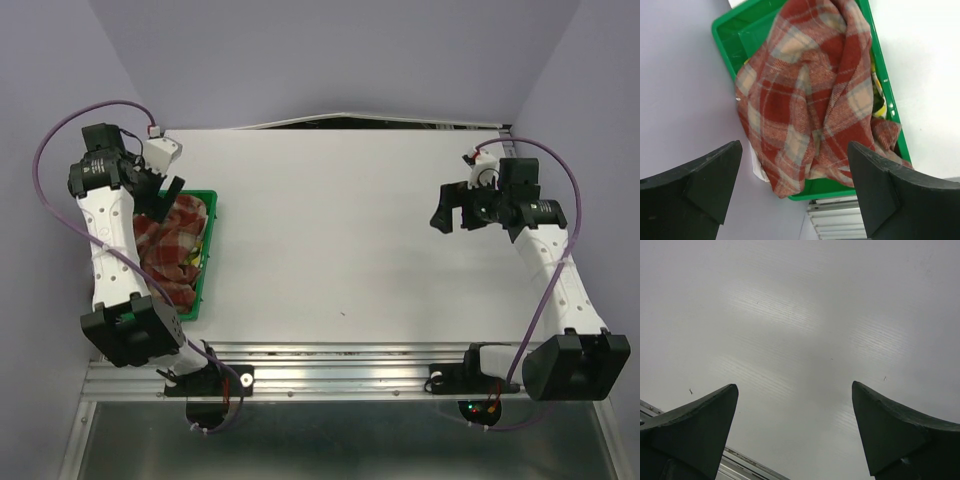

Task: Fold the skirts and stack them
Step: Grab the skirt from the pile

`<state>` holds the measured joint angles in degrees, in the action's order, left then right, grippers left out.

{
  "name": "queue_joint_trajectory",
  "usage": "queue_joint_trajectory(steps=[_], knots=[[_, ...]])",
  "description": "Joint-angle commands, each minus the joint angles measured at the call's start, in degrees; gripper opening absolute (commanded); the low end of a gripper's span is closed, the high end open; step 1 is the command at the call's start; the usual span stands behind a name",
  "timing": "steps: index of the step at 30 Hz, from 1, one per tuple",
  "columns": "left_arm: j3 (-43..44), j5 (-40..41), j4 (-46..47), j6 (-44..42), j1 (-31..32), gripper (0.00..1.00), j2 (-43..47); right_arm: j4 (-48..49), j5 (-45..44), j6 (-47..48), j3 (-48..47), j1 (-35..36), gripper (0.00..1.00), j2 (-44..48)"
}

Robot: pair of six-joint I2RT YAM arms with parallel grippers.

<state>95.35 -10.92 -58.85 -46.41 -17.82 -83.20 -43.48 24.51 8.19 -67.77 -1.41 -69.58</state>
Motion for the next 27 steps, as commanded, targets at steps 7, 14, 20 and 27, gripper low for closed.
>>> queue_joint_trajectory(steps=[7, 14, 20, 27], knots=[[-9.39, 5.64, 5.67, -1.58, -2.21, 0.94, -2.75, -0.72, 3.44, 1.04, -3.95, 0.09, 1.00, -0.38], [-14.31, 8.10, 10.76, -2.10, -2.57, 0.91, -4.07, -0.81, 4.31, 0.87, -4.21, 0.09, 1.00, -1.17], [-17.30, 9.86, 12.53, -2.98, -3.09, 0.80, -4.17, -1.16, 4.32, 0.69, -5.27, 0.09, 1.00, -1.96], [-17.22, 9.78, 11.39, -4.12, -3.62, 0.32, 0.04, -1.08, 3.96, 0.60, -5.71, 0.09, 1.00, -2.23]])
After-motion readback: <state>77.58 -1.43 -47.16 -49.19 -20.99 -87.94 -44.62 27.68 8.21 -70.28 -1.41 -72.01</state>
